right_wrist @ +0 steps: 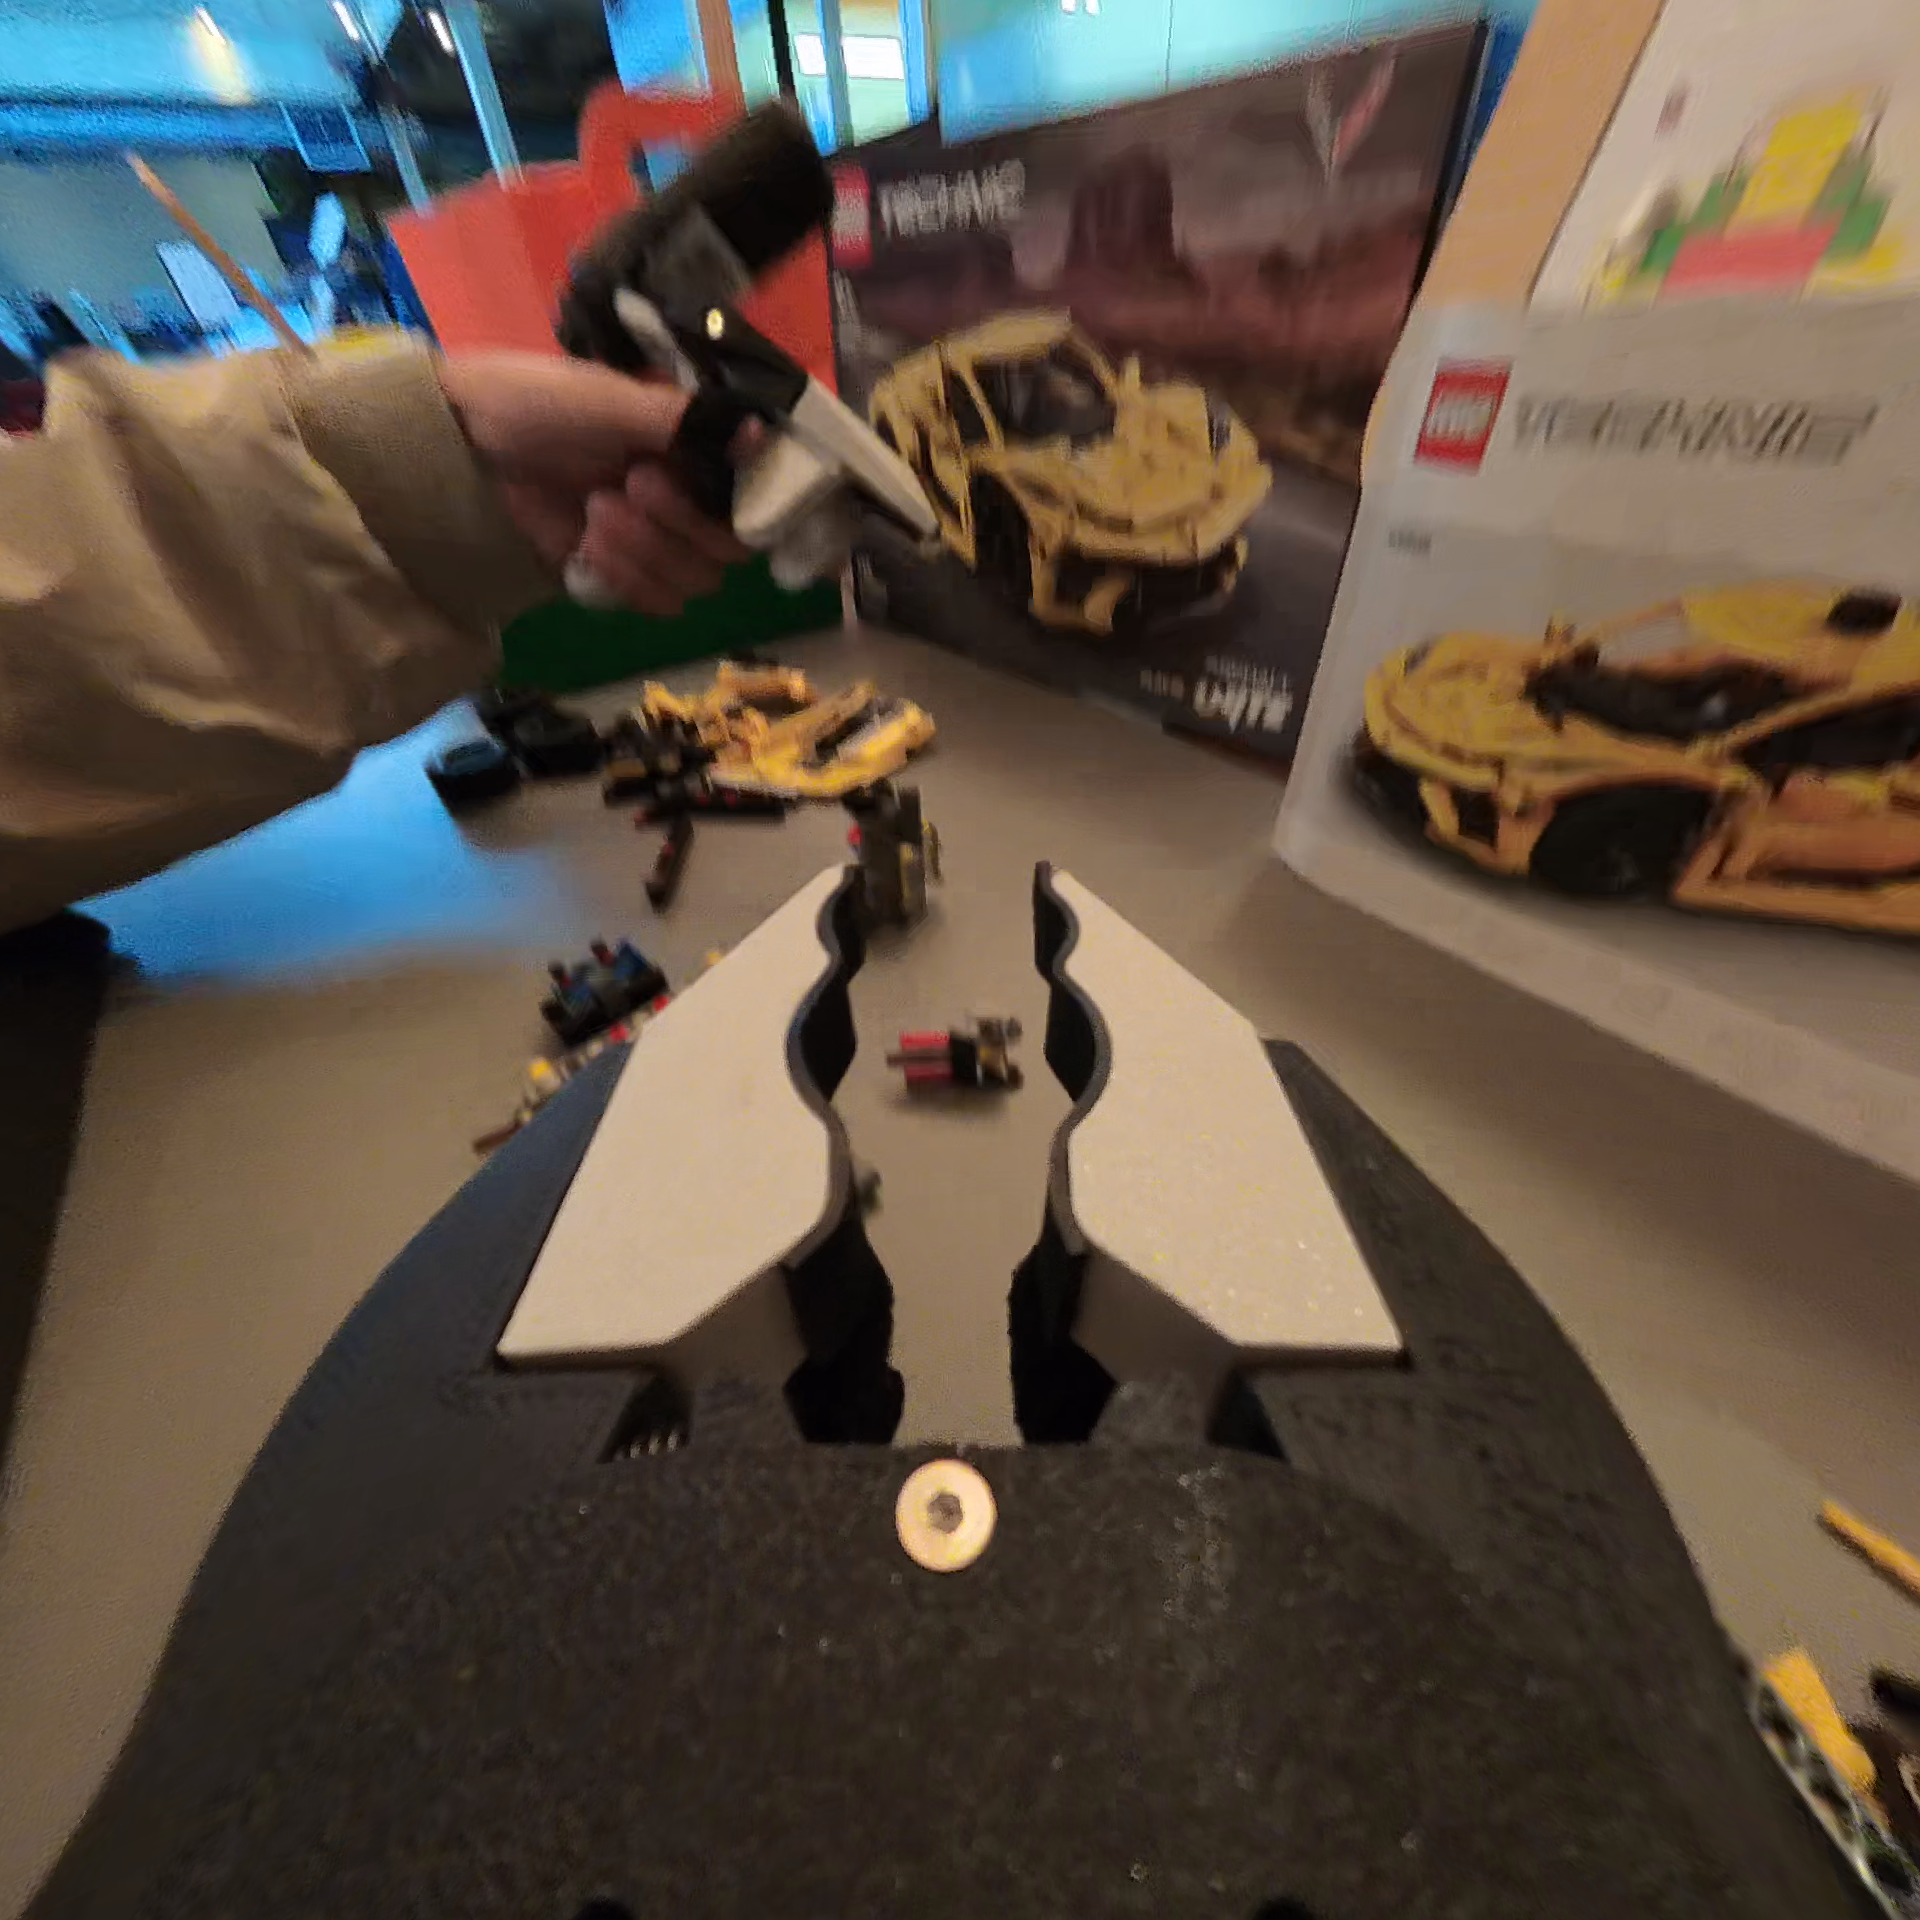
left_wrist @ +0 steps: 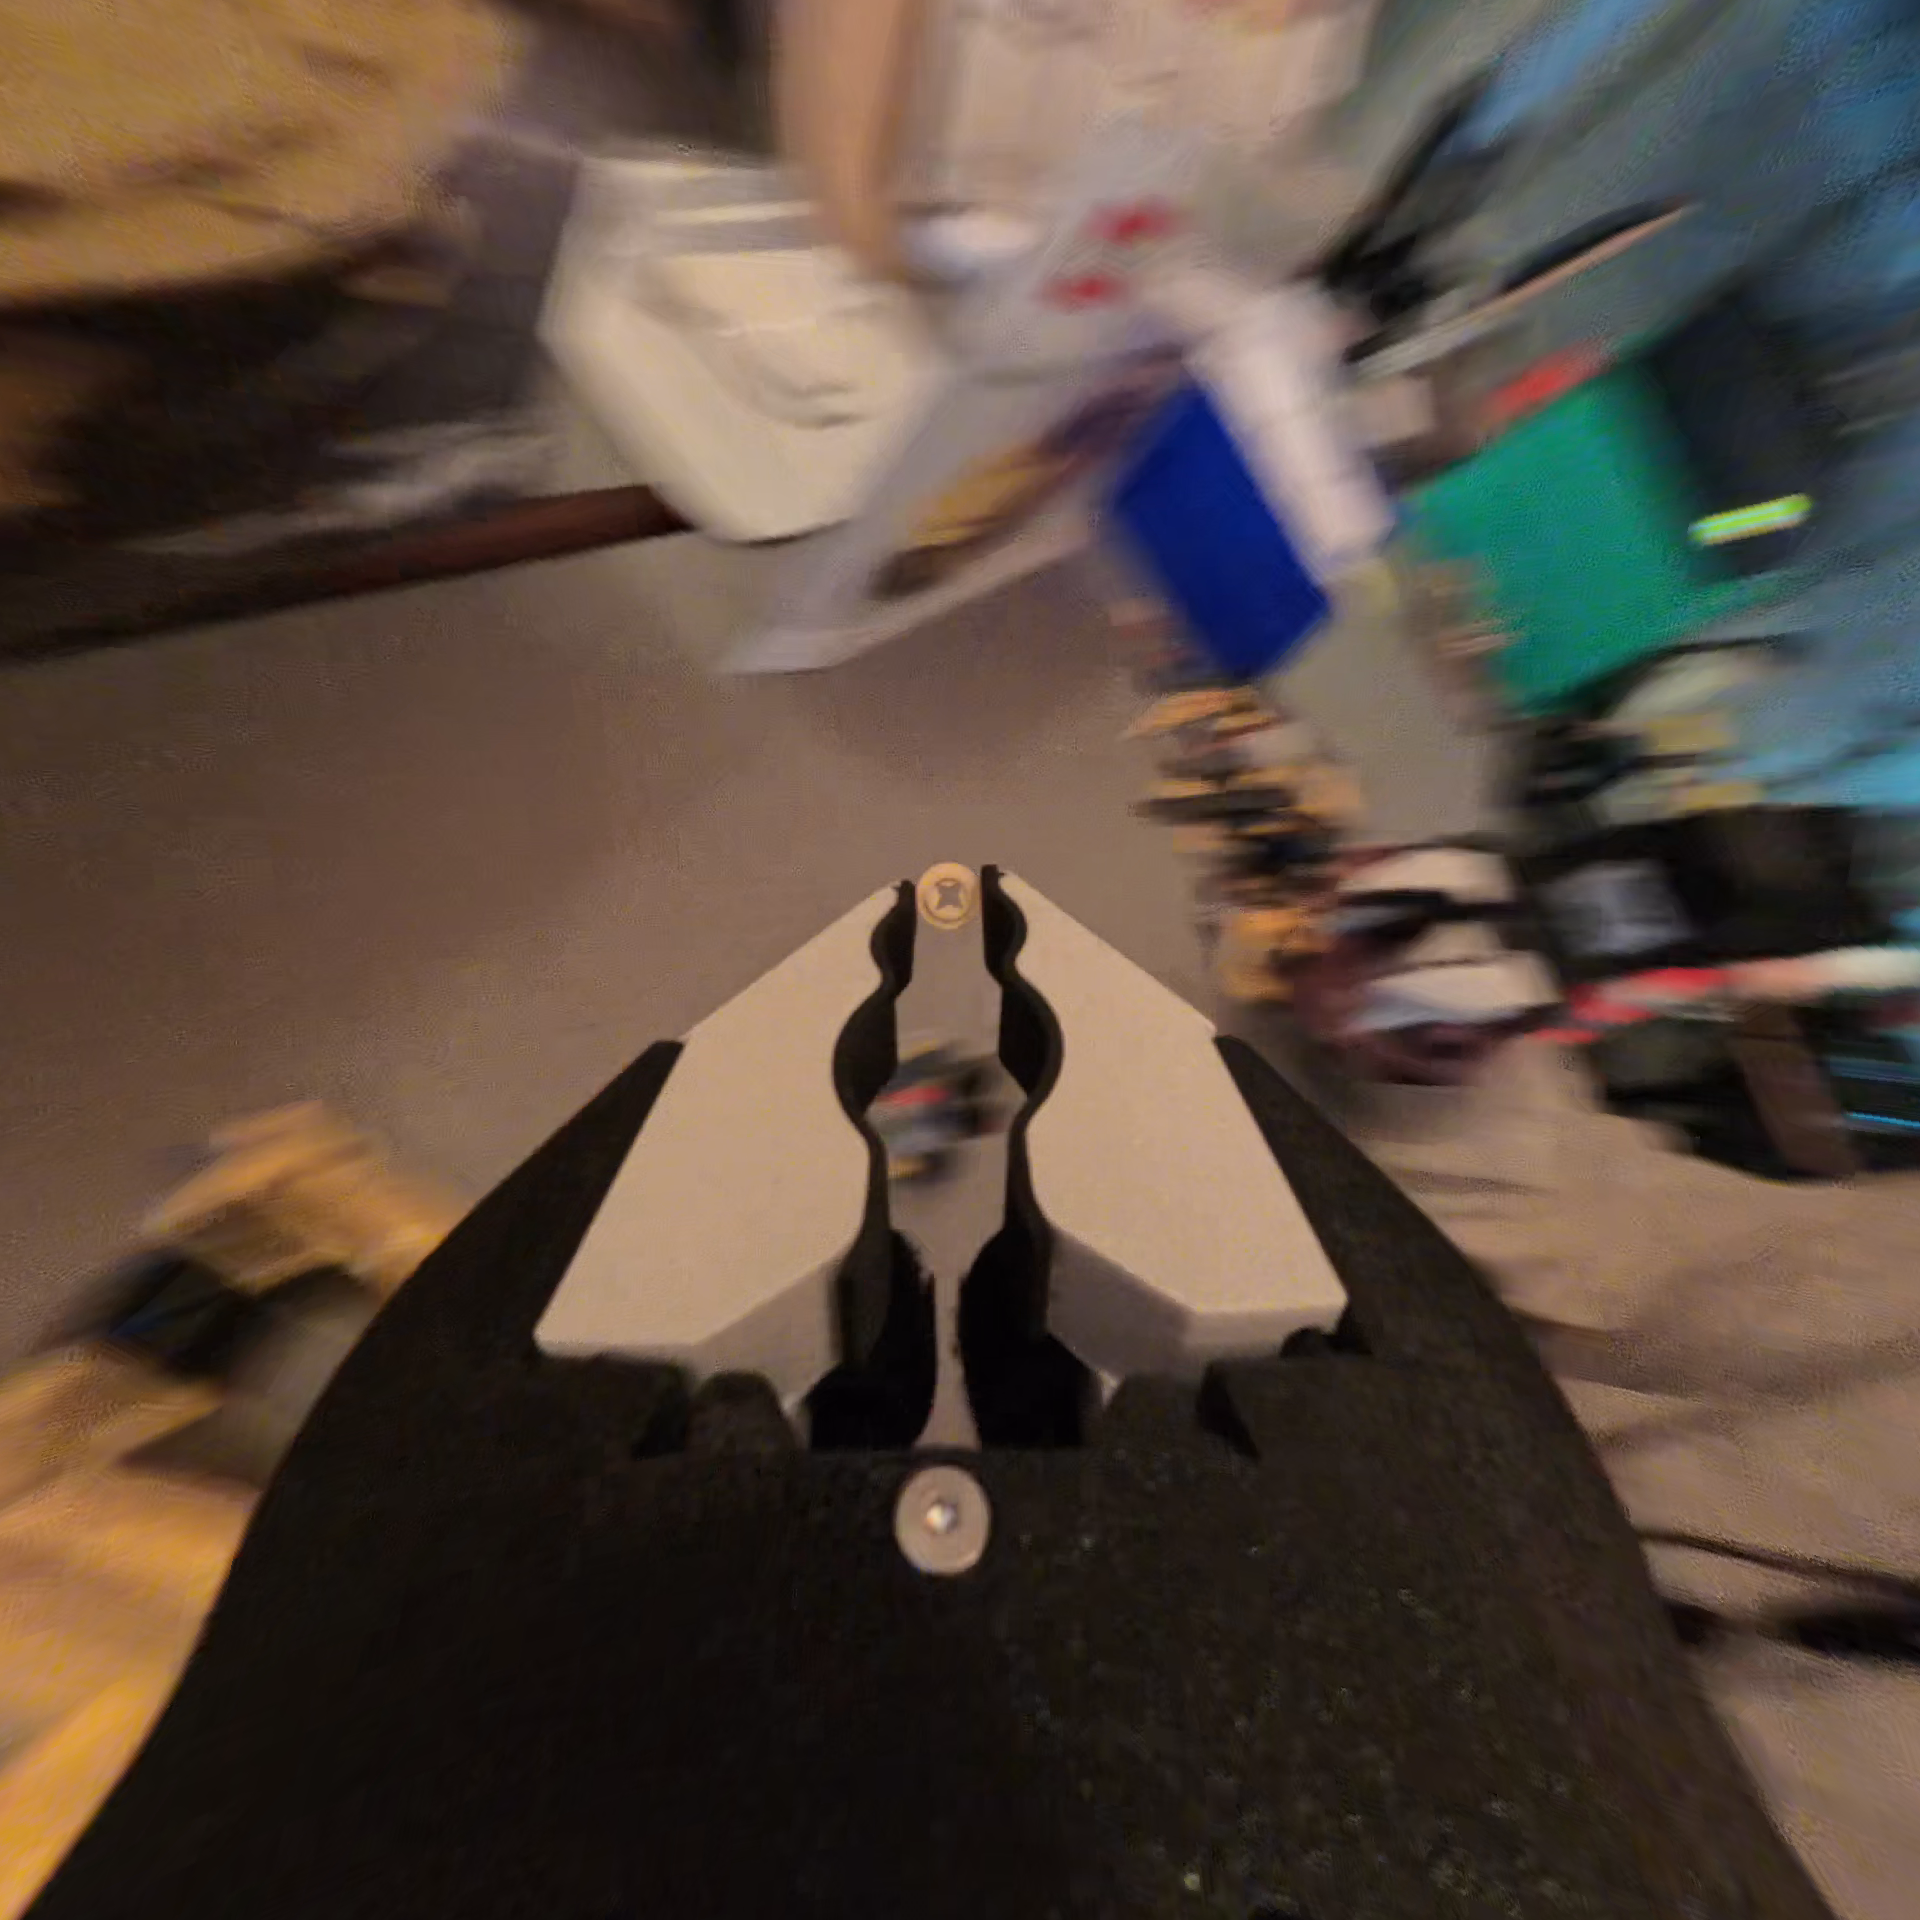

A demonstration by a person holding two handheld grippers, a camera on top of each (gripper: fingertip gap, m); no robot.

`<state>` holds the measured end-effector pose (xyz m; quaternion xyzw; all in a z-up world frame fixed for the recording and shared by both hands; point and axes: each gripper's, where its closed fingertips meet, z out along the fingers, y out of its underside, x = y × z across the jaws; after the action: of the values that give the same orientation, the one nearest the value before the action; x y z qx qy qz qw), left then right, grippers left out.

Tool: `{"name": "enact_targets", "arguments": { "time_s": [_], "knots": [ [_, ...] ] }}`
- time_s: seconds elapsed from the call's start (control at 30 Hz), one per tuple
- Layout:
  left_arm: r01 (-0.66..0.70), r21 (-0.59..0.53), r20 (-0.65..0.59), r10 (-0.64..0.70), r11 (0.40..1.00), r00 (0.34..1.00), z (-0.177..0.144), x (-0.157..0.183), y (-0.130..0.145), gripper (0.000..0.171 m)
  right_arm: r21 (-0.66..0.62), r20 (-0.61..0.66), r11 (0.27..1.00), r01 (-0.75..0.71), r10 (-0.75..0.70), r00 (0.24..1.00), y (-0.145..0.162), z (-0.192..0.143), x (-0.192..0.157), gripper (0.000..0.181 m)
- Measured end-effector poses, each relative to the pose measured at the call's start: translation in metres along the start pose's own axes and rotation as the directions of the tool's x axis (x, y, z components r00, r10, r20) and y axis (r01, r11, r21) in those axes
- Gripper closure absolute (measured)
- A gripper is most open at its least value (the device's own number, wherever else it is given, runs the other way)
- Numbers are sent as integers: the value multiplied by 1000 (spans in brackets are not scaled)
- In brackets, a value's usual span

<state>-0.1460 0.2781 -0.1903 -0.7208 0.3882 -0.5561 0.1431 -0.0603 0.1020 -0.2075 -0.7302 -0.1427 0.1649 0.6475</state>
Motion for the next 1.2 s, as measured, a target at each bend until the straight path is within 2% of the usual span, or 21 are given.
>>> {"name": "enact_targets", "arguments": {
  "time_s": [0.07, 0.1, 0.23, 0.37, 0.47, 0.6, 0.67, 0.73, 0.77, 0.8, 0.87, 0.9, 0.93, 0.97, 1.0, 1.07, 1.13, 1.2],
  "knots": [
    [87, 3, -279, -83, 996, 957, 23, 68, 14, 159, 125, 8, 992, 26, -27, 1000, -24, -3, -8, 148],
    [113, -19, -372, -112, 993, 921, 34, 94, 24, 159, 172, 1, 984, 41, -41, 999, -33, -5, -11, 149],
    [186, -85, -548, -202, 979, 812, 71, 149, 59, 160, 280, -12, 956, 88, -88, 996, -54, -14, -22, 149],
    [219, -123, -594, -249, 968, 765, 92, 168, 73, 159, 258, -21, 956, 138, -137, 990, -52, -16, -28, 149],
    [221, -141, -600, -261, 965, 756, 99, 175, 77, 159, 255, -46, 952, 171, -164, 985, -53, -19, -27, 152],
    [223, -175, -600, -283, 959, 748, 106, 183, 83, 159, 224, -36, 959, 174, -170, 985, -48, -18, -29, 166],
    [223, -182, -576, -288, 958, 765, 111, 183, 87, 159, 182, -49, 966, 181, -175, 983, -43, -18, -25, 172],
    [227, -181, -589, -290, 957, 754, 109, 183, 85, 155, 156, -59, 972, 177, -169, 984, -42, -21, -20, 172],
    [231, -179, -592, -293, 956, 751, 105, 181, 81, 148, 152, -71, 970, 190, -181, 981, -43, -27, -16, 172],
    [221, -163, -567, -275, 961, 776, 103, 173, 78, 137, 125, -93, 972, 199, -188, 978, -43, -34, -7, 172],
    [106, -101, -412, -139, 989, 901, 99, 142, 77, 138, -30, -154, 985, 168, -171, 973, -25, -54, 23, 172],
    [4, -102, -254, -30, 995, 967, 99, 115, 79, 138, -146, -190, 982, 123, -150, 970, -6, -68, 43, 172],
    [-117, -142, -74, 107, 983, 991, 98, 86, 83, 138, -264, -243, 963, 62, -128, 961, 17, -85, 63, 172],
    [-239, -215, 84, 261, 947, 962, 94, 59, 85, 138, -352, -317, 936, -6, -113, 942, 38, -104, 84, 172],
    [-340, -306, 188, 407, 889, 894, 92, 39, 87, 138, -410, -373, 910, -59, -108, 922, 57, -119, 101, 171],
    [-438, -482, 229, 592, 759, 773, 96, 23, 96, 138, -469, -441, 875, -123, -112, 891, 80, -140, 119, 171],
    [-438, -598, 222, 663, 672, 715, 104, 15, 106, 139, -453, -486, 879, -150, -103, 868, 84, -146, 126, 172],
    [-401, -640, 232, 663, 655, 712, 113, 9, 111, 140, -450, -500, 873, -185, -75, 863, 90, -146, 127, 164]
  ]
}}
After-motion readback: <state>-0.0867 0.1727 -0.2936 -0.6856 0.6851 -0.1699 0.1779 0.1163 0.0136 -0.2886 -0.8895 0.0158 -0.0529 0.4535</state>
